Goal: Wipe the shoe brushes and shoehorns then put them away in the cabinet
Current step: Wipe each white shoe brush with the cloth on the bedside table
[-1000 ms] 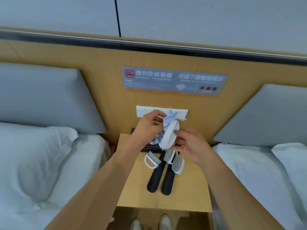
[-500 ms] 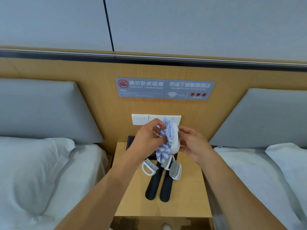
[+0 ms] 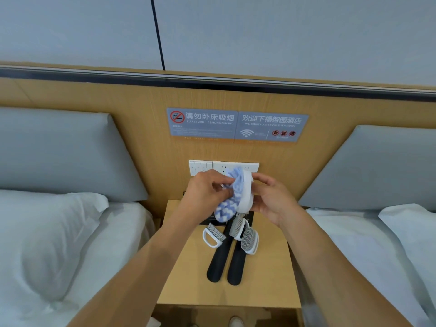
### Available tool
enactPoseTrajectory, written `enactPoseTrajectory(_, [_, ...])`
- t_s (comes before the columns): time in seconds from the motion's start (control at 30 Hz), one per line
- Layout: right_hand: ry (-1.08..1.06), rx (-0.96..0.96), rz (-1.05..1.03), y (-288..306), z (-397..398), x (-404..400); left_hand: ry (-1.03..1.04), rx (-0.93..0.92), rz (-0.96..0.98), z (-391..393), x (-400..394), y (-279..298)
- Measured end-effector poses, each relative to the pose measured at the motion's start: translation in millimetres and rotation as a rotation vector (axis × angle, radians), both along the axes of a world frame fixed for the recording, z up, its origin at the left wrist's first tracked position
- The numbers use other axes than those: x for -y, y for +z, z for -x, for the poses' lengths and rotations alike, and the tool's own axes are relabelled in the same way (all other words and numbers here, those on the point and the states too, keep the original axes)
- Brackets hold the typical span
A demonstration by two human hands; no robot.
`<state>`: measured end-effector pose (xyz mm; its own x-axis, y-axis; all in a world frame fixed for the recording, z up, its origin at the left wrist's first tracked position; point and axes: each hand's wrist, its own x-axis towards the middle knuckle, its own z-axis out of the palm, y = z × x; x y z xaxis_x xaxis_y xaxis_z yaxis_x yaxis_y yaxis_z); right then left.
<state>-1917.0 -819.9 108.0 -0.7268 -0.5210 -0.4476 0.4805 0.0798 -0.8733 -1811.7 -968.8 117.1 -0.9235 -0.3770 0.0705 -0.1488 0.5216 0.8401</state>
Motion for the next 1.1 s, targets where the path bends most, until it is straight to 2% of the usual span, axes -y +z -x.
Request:
enactPoseTrajectory(0.13, [0.018, -0.013, 0.012, -2.3, 0.5, -0.1, -0.098, -0.013, 0.053, -12.7, -0.6, -2.1])
enactPoseTrajectory(0.3, [0.085, -0.025, -0.002, 0.2, -3.4, 5.5, 0.014, -0.065, 0.177, 1.1, 8.1, 6.7])
enactPoseTrajectory(0.37, [0.074, -0.039, 0.01, 6.3, 0.8, 7.6, 0.022, -0.111, 0.195, 6.1, 8.0, 10.5])
enactPoseTrajectory(0.5, [-0.031, -0.042, 0.015, 18.4, 11.7, 9.2, -0.102, -0.154, 0.195, 3.3, 5.6, 11.5])
enactPoseTrajectory(0.6, [-0.133, 0.006, 0.01, 21.0, 16.2, 8.7, -0.101, -0.148, 0.088, -5.3, 2.5, 2.5])
enactPoseTrajectory(0.7, [-0.248, 0.114, 0.046, 17.9, 17.2, 9.4, -0.003, -0.187, -0.078, -13.8, -5.4, -8.4])
enactPoseTrajectory(0.83, [-0.308, 0.242, 0.105, 12.6, 8.4, 16.9, 0.163, -0.229, -0.192, -13.1, -20.2, -19.4])
enactPoseTrajectory(0.93, [-0.231, 0.251, 0.148, 10.0, 1.5, 16.6, 0.28, -0.239, -0.403, -10.7, -16.4, -22.2])
enactPoseTrajectory(1.1, [0.05, 0.085, 0.083, 13.0, -5.3, 5.3, 0.299, -0.293, -0.612, -10.2, 9.1, -13.4])
